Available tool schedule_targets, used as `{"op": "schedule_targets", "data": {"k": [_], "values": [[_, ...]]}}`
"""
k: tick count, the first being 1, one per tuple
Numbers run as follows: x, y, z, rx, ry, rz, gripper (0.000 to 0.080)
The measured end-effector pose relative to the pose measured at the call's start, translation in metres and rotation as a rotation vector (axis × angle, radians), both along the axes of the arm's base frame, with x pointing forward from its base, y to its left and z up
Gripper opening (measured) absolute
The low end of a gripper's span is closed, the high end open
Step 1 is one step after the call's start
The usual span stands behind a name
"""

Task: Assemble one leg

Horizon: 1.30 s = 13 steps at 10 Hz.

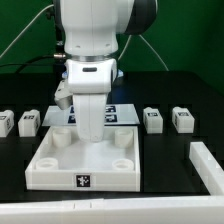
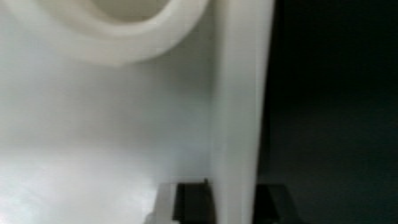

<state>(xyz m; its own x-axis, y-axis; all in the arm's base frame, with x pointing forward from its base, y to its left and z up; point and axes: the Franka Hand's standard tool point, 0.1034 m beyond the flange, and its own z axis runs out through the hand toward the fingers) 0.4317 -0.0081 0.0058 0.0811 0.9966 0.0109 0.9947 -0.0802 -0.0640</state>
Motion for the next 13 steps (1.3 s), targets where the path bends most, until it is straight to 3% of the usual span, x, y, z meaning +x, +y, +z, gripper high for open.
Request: {"op": "schedule_targets", "data": {"k": [5, 6, 10, 13], "values": [[0.001, 0.001, 0.000, 0.001, -0.002, 0.011, 0.0057], [0.009, 0.007, 0.001, 0.007, -0.012, 0.046, 0.0057], [0.046, 0.075, 0.003, 0.054, -0.056, 0.073, 0.0057], [0.063, 0.081, -0.001, 0.047, -0.020, 0.031, 0.0057]]}}
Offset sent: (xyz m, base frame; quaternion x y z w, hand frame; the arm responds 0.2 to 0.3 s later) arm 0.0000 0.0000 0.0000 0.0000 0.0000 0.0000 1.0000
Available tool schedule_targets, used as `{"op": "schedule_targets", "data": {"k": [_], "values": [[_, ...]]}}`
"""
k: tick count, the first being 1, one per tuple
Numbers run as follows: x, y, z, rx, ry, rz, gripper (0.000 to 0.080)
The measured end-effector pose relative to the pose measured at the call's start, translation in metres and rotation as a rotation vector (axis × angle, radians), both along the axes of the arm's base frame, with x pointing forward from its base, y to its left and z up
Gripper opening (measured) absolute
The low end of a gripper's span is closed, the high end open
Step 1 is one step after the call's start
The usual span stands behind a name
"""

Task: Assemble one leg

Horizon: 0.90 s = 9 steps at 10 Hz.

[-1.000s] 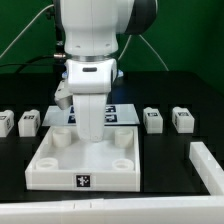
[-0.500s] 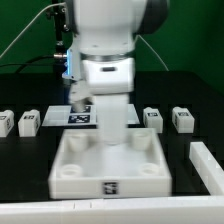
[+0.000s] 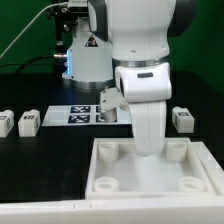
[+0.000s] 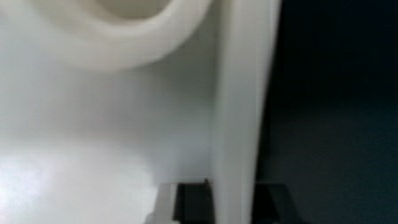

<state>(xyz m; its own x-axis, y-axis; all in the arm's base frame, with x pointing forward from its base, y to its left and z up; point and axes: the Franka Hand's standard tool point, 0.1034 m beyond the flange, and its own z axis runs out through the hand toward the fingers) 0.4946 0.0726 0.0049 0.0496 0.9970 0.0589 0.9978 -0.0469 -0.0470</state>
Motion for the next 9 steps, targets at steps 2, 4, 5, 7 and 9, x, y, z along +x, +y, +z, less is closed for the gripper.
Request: {"op": "schedule_targets", "data": {"k": [2, 4, 5, 7, 9], "values": [[-0.0001, 0.0002, 0.0000, -0.019, 0.022, -0.002, 0.0057], [-0.0009, -0.0007, 0.0002, -0.040, 0.011, -0.003, 0.0057], [-0.0011, -0.0010, -0.0002, -0.040, 0.012, -0.004, 0.0117], [-0.0008, -0.0011, 0.0000, -0.040, 0.011, -0.004, 0.0306], [0.0005, -0.0010, 0.0007, -0.039, 0.008, -0.004, 0.0442]]}}
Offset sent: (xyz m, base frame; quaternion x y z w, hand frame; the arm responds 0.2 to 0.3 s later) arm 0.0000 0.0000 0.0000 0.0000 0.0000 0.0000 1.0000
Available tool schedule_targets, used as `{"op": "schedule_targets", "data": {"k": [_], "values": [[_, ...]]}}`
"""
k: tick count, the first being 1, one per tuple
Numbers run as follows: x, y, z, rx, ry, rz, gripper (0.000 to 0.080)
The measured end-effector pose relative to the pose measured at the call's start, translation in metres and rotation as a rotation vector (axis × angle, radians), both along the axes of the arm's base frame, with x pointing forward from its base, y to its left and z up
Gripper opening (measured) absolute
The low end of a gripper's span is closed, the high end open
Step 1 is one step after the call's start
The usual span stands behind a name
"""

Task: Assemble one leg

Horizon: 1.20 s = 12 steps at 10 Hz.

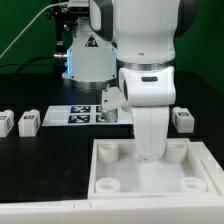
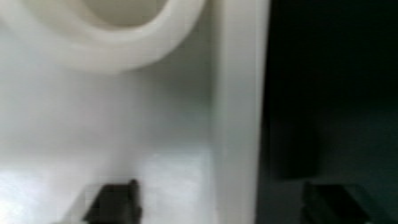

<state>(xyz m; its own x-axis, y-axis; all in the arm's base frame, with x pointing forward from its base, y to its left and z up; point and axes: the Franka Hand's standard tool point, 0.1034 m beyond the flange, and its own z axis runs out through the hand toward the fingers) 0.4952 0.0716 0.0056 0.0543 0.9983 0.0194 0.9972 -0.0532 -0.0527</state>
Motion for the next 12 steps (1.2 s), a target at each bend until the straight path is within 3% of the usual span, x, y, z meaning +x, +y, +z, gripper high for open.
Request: {"op": "schedule_targets", "data": {"k": [1, 2, 8, 10, 12], "values": [[0.000, 0.000, 0.000, 0.000, -0.001, 0.000, 0.0596], [0.001, 0.000, 0.000, 0.000, -0.001, 0.000, 0.0633], [0.001, 0.000, 0.001, 0.000, -0.002, -0.001, 0.0649], [0.002, 0.000, 0.024, -0.014, -0.025, -0.100, 0.0649], [-0.016, 0.016, 0.040, -0.021, -0.029, -0.178, 0.0649]]}}
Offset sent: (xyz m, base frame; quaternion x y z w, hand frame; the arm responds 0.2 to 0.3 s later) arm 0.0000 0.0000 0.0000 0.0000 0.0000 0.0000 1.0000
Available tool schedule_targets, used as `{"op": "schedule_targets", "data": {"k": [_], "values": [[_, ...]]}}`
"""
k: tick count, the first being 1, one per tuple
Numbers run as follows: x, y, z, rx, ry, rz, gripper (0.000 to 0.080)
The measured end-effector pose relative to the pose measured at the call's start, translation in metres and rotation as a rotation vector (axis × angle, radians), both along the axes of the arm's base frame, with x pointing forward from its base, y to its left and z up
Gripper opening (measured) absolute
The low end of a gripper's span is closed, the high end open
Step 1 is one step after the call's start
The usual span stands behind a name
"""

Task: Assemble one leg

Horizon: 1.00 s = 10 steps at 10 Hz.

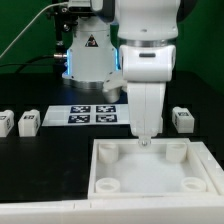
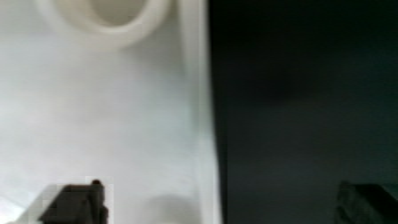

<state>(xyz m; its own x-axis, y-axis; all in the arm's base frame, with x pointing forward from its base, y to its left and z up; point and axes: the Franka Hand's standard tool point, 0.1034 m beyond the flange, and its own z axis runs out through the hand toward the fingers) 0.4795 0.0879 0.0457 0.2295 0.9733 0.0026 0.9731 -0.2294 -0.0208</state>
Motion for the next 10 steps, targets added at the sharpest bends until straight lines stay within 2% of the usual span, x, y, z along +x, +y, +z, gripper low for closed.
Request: {"op": "schedule_targets", "data": {"k": [2, 3, 4, 8, 10], "values": [[-0.012, 0.036, 0.009, 0.007, 0.010, -0.378, 0.0649], [-0.021, 0.054, 0.007, 0.010, 0.023, -0.520, 0.0649], [-0.026, 0.065, 0.005, 0.013, 0.035, -0.652, 0.0649], [-0.029, 0.071, 0.004, 0.015, 0.065, -1.029, 0.0649], [-0.048, 0.099, -0.003, -0.006, 0.108, -1.321, 0.0649]]}}
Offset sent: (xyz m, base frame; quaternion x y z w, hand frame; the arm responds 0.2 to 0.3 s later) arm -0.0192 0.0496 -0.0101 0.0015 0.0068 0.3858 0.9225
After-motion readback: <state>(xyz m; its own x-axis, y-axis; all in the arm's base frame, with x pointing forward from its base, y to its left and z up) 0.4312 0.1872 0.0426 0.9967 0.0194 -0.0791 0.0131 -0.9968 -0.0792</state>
